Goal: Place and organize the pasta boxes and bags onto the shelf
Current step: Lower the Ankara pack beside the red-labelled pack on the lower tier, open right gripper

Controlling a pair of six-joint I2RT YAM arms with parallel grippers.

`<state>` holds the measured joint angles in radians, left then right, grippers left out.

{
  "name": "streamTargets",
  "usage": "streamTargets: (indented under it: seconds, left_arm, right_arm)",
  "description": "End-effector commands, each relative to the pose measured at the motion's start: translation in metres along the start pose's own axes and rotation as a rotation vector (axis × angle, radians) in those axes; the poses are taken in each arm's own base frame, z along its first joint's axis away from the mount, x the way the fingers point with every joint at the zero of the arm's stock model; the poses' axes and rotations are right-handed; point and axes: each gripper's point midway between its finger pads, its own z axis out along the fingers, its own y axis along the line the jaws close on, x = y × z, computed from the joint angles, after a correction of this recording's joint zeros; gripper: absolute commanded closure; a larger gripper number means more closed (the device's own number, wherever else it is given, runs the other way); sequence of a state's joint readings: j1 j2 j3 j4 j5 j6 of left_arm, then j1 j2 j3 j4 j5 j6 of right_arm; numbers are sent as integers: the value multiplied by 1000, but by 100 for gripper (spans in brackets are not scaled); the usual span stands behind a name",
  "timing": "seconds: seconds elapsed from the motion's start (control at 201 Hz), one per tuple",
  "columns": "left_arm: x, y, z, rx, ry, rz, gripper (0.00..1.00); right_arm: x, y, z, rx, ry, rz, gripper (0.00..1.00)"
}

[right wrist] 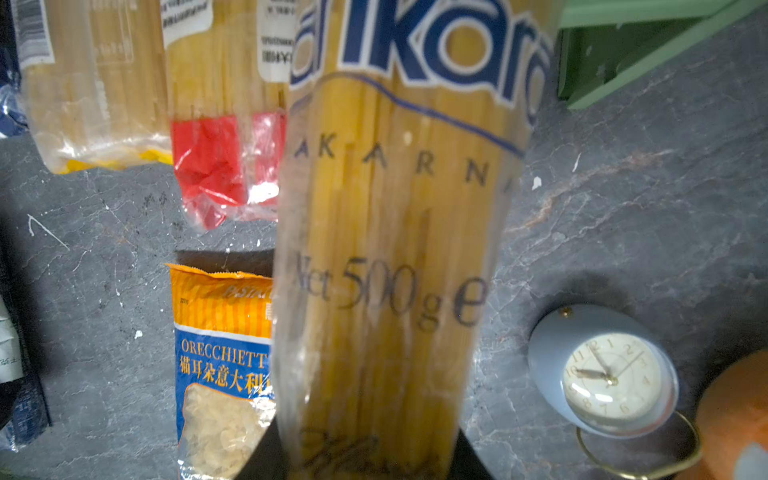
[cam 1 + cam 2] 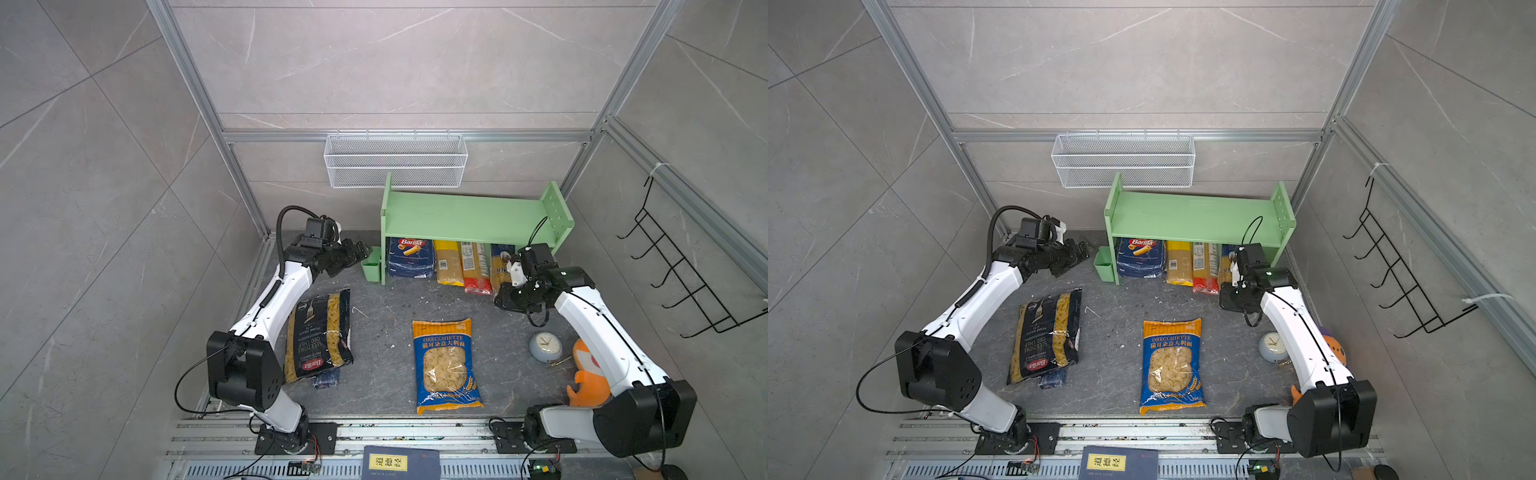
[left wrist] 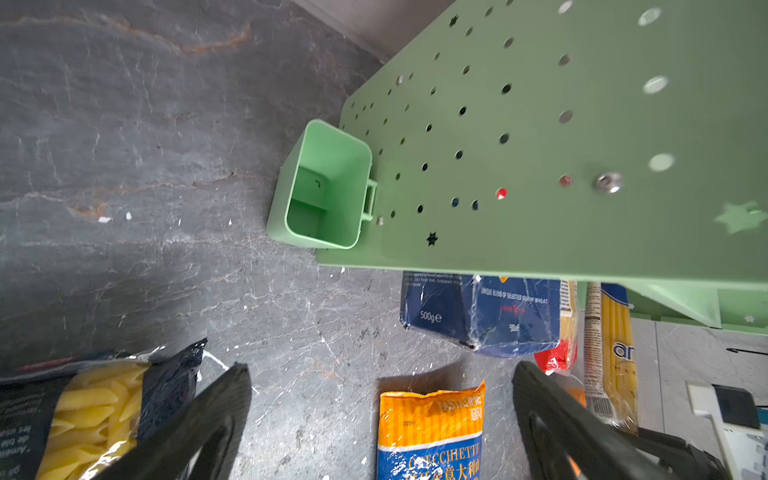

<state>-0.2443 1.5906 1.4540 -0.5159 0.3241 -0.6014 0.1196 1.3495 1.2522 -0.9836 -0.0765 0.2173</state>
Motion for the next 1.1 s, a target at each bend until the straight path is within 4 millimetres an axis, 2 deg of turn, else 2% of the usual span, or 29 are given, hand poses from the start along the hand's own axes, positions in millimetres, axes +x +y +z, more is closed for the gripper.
streamTargets:
  seconds: [0.0, 0.309, 1.096]
  left_arm:
    - [-10, -10, -7, 18, -17, 42, 0]
    - [-16, -6, -9, 1, -29, 40, 0]
    - [-32, 0, -17, 18, -41, 35, 0]
  right_arm:
    - [-48, 8, -6, -37, -177, -59, 100]
    - [-71, 0, 10, 14, -189, -67, 100]
    - [-97, -20, 29, 78, -247, -48, 100]
